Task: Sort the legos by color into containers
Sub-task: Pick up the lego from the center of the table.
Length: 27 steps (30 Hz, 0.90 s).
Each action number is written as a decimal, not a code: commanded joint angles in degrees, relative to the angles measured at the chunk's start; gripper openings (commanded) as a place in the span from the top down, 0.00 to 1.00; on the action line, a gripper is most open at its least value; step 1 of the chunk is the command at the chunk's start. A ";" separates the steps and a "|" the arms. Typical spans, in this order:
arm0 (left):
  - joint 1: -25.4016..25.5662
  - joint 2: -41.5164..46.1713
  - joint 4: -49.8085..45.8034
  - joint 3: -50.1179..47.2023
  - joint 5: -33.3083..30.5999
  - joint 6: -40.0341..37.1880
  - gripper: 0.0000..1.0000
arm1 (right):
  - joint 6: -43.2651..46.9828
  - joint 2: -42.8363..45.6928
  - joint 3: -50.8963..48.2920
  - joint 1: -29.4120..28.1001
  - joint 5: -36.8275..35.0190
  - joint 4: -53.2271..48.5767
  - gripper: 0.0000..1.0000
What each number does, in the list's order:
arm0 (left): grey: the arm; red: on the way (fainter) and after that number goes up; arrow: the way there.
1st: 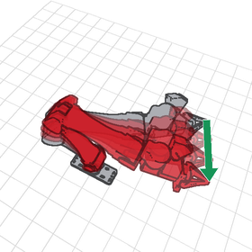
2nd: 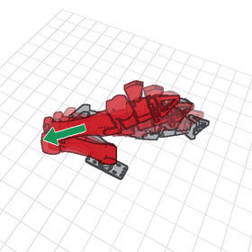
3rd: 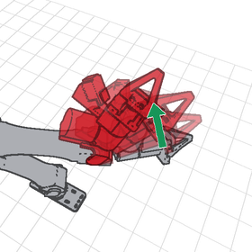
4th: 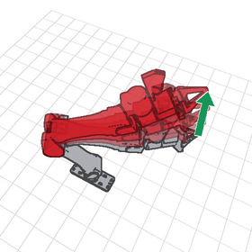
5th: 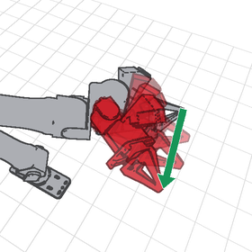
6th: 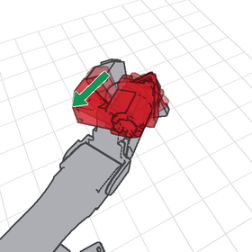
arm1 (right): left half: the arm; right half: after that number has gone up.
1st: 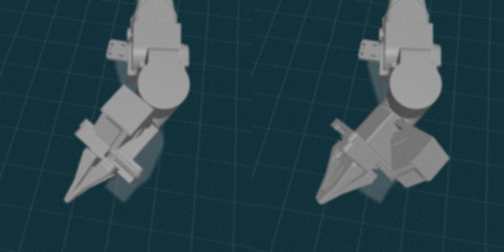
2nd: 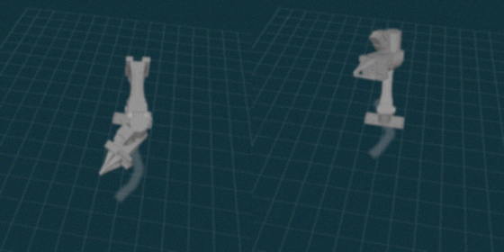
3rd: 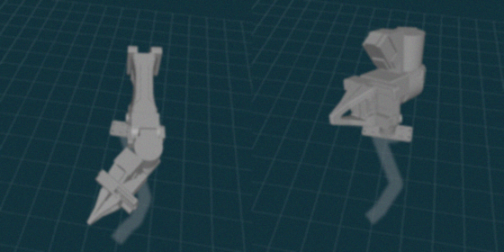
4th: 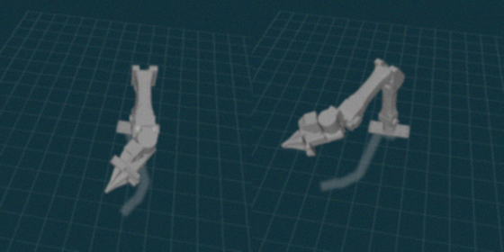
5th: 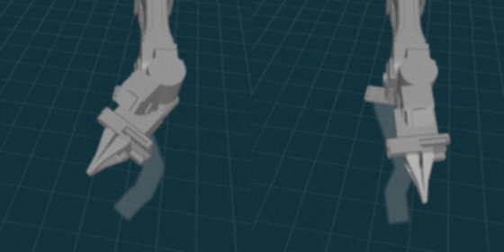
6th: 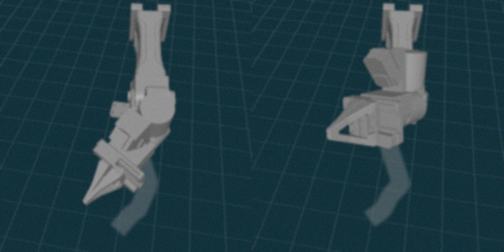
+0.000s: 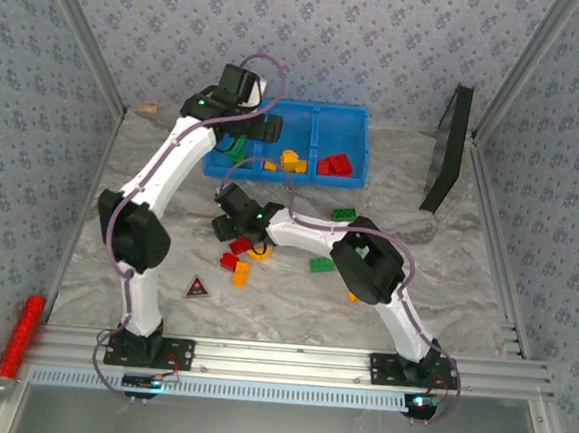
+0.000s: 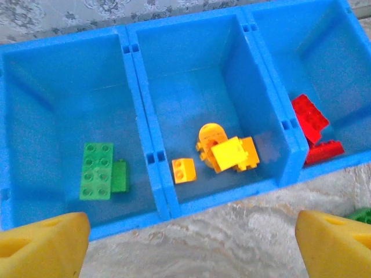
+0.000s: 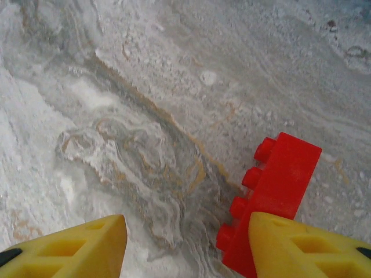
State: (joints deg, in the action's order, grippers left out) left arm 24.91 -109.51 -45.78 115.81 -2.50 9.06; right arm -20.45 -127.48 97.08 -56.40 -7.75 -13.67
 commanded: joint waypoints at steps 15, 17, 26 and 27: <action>-4.15 29.78 1.36 -29.89 -6.20 -2.84 0.06 | -2.06 -5.85 5.18 3.46 -1.52 -7.08 0.49; -4.25 31.83 1.31 -30.93 -5.76 -2.44 0.06 | -1.77 -4.40 3.47 3.40 -2.07 -5.91 0.49; -4.76 38.98 1.59 -32.66 -4.97 -2.81 0.03 | 0.63 1.27 0.84 2.45 -3.46 -4.70 0.46; -4.86 39.51 1.57 -32.79 -5.09 -2.79 0.02 | 0.75 1.56 0.92 2.45 -3.57 -4.74 0.45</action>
State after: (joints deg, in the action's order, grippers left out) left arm 20.71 -71.92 -44.86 83.26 -7.29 6.87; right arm -20.93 -128.33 98.83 -53.65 -9.56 -15.07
